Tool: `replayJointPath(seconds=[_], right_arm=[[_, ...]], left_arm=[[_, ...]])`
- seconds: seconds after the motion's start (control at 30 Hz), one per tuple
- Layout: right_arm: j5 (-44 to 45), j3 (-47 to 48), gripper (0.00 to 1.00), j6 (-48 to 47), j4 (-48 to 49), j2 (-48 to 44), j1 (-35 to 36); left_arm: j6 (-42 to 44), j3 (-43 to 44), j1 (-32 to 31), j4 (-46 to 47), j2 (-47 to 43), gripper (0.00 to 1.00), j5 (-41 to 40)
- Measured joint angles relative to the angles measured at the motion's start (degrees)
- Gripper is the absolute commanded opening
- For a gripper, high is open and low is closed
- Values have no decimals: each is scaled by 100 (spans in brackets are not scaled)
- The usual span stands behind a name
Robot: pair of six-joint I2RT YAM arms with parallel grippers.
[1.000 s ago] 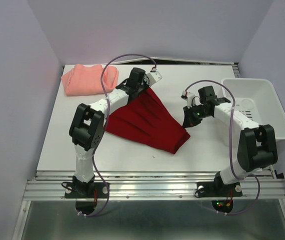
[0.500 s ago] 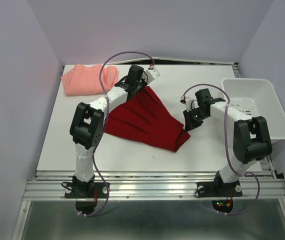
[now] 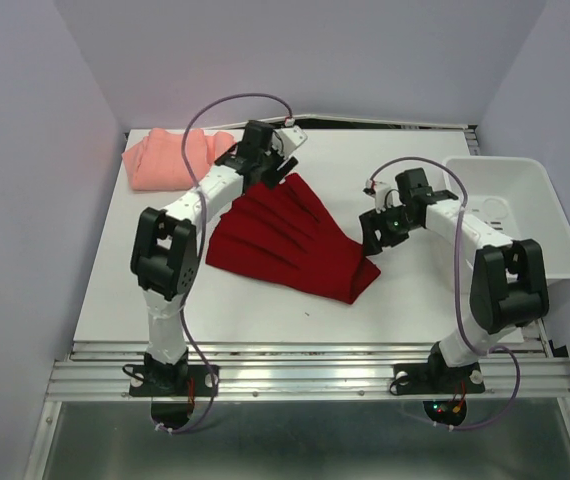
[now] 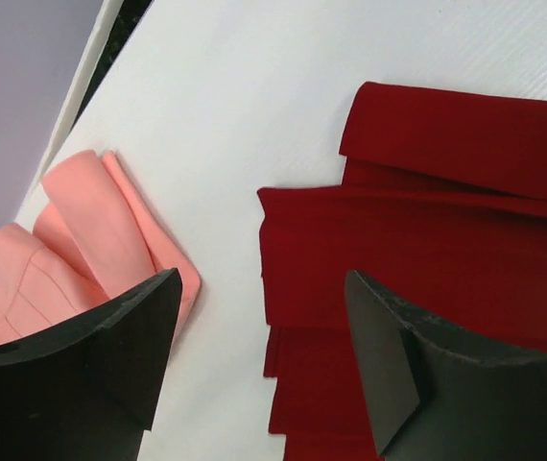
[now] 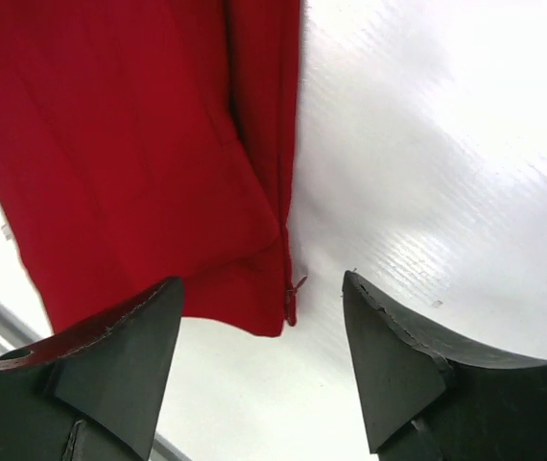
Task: Fold and stack the skirts
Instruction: Fold the skirt
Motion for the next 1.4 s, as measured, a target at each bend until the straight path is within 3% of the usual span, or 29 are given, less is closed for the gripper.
replayJointPath(seconds=[0.13,0.3,0.4,0.67,0.87,0.97,1.03,1.2,1.4], right_arm=[[-286,238,64,-44,-203,297,0],[-634,330,50,-9,-350,881,0],[-793,330,45,35,-459,1078,0],[-1320,299,46,240,-577,1141,-4],[-1316,-46,50,546,-643,691,-33],[-1119,-44,48,564,-680,686,-44],[-997,-44,45,557,-719,743,-44],[-876,-44,26,509,-752,1027,-44],[-1071,-179,13,645,-702,1211,-42]], left_arm=[[-409,-190,518,-579,-929,71,651],[-796,-1276,1073,-1322,-2621,64,1421],[-1019,-1790,1220,-1637,-2863,63,1904],[-1294,-2142,1196,-1880,-2271,65,2275],[-1248,-2262,61,-964,-2822,65,2041],[-1370,-2306,-396,-761,-2861,60,2035],[-1539,-2326,-402,-730,-2651,58,2020],[-1864,-2592,50,-903,-1818,52,1996],[-2046,-2509,385,-1241,-850,49,1980]])
